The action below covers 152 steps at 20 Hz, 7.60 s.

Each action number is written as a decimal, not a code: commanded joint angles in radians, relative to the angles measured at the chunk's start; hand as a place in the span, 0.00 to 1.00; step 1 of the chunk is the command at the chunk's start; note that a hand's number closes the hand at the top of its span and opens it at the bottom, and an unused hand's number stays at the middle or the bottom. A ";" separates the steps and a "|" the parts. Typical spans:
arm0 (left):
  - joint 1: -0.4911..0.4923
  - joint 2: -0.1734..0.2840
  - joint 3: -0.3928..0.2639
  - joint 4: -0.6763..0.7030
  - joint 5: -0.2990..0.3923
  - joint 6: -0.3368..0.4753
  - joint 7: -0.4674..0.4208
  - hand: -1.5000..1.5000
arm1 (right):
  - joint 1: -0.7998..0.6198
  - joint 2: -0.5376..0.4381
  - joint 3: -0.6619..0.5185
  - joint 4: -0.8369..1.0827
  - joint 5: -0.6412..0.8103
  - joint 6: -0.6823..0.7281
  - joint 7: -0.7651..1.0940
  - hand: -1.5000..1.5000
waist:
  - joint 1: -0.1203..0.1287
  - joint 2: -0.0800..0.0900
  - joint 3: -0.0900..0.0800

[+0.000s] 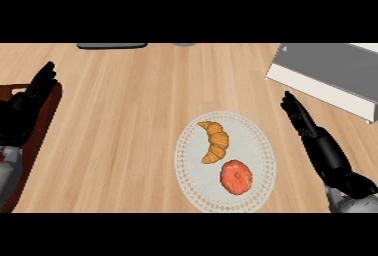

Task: Pick the croissant from the placemat and place it in the tiered shelf

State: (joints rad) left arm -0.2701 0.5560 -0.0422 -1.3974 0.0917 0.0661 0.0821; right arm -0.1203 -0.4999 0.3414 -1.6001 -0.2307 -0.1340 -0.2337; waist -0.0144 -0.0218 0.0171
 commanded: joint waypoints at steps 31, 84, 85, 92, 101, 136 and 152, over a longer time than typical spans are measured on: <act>0.220 -0.288 -0.016 0.036 0.115 0.031 0.195 0.50 | -0.193 -0.081 0.061 -0.312 0.286 -0.055 1.075 0.00 | 0.030 0.020 -0.020; 0.161 -0.327 0.120 0.122 0.087 -0.081 0.207 0.50 | -0.425 0.499 0.121 0.498 0.991 -0.046 1.265 0.00 | 0.020 0.023 -0.017; 0.227 -0.351 0.087 0.044 0.059 -0.039 0.225 0.50 | -0.406 0.499 0.087 0.591 0.997 -0.110 1.159 0.00 | 0.024 0.023 -0.017; 0.240 -0.359 0.091 -0.012 0.052 -0.058 0.243 0.50 | -0.491 0.500 0.124 0.735 0.919 -0.209 1.110 0.00 | 0.030 0.024 -0.017; 0.187 -0.413 0.085 0.100 0.013 -0.028 0.166 0.50 | -0.441 0.499 0.165 0.670 0.858 0.012 0.968 1.00 | 0.020 0.023 -0.017; 0.256 -0.367 0.135 0.022 0.038 -0.083 0.222 0.50 | -0.849 0.005 -0.250 -0.038 0.957 0.277 1.472 1.00 | 0.012 0.017 -0.018; 0.244 -0.398 0.111 -0.003 0.013 -0.068 0.243 0.50 | -1.047 -0.245 -0.545 0.429 0.854 0.331 1.107 1.00 | 0.028 0.023 -0.017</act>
State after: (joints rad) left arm -0.0456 0.1764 0.0901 -1.3642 0.1175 -0.0192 0.2927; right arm -1.1142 -0.6695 -0.1388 -1.2783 0.6732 0.1296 0.9493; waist 0.0113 0.0007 0.0006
